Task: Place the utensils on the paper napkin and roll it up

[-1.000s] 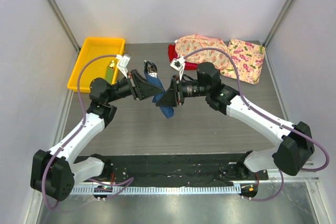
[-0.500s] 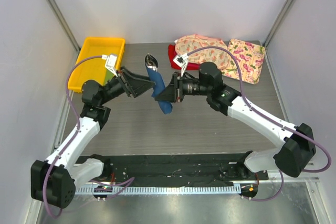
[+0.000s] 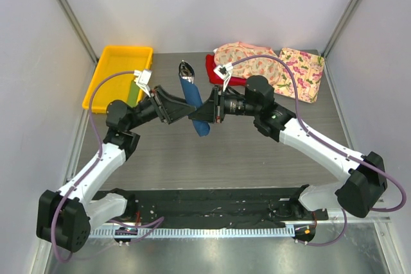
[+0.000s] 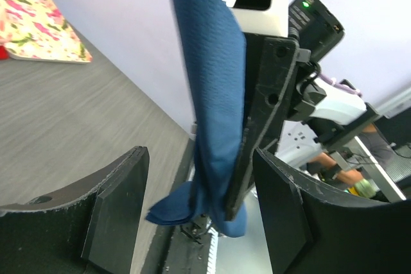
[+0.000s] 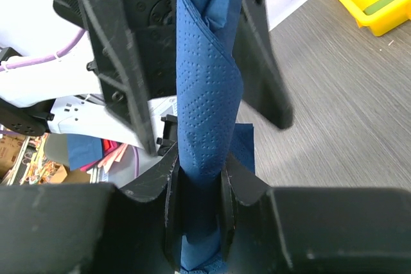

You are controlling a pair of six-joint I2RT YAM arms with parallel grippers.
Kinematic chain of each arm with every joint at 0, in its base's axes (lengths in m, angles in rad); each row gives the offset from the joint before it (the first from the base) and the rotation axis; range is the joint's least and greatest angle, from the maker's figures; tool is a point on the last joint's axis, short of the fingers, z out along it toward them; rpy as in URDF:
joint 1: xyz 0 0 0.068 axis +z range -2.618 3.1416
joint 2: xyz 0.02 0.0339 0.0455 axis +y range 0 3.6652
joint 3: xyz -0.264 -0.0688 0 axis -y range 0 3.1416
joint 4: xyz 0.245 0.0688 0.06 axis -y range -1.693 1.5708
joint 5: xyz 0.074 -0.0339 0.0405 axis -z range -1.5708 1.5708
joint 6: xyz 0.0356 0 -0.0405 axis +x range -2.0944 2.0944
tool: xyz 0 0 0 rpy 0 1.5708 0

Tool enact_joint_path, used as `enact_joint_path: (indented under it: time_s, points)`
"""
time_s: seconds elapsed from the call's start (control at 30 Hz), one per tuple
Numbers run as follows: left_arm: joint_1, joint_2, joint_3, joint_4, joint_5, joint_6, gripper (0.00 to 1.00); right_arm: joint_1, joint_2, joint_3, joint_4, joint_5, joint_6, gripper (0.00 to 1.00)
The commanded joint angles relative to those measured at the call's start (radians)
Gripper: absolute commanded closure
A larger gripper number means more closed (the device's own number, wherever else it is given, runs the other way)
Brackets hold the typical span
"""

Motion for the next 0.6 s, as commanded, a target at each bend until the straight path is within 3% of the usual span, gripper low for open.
enact_joint_path:
  time_s: [0.0,0.07,0.37,0.5,0.57]
  points:
    - [-0.024,-0.001,0.019,0.073,0.005,-0.038,0.31,0.003,-0.034,0.028,0.081,0.021,-0.024,0.99]
    - [-0.029,0.008,0.023,0.076,0.0,-0.042,0.32,0.004,-0.03,0.029,0.08,0.024,-0.026,0.99]
    - [-0.047,0.028,0.048,0.08,-0.01,-0.068,0.71,0.007,-0.025,0.032,0.063,0.021,-0.063,0.99]
    - [-0.047,0.029,0.051,0.083,-0.007,-0.065,1.0,0.007,-0.03,0.025,0.04,0.011,-0.09,0.99]
    - [-0.047,0.031,0.048,0.082,-0.009,-0.067,1.0,0.009,-0.031,0.024,0.025,0.01,-0.112,0.99]
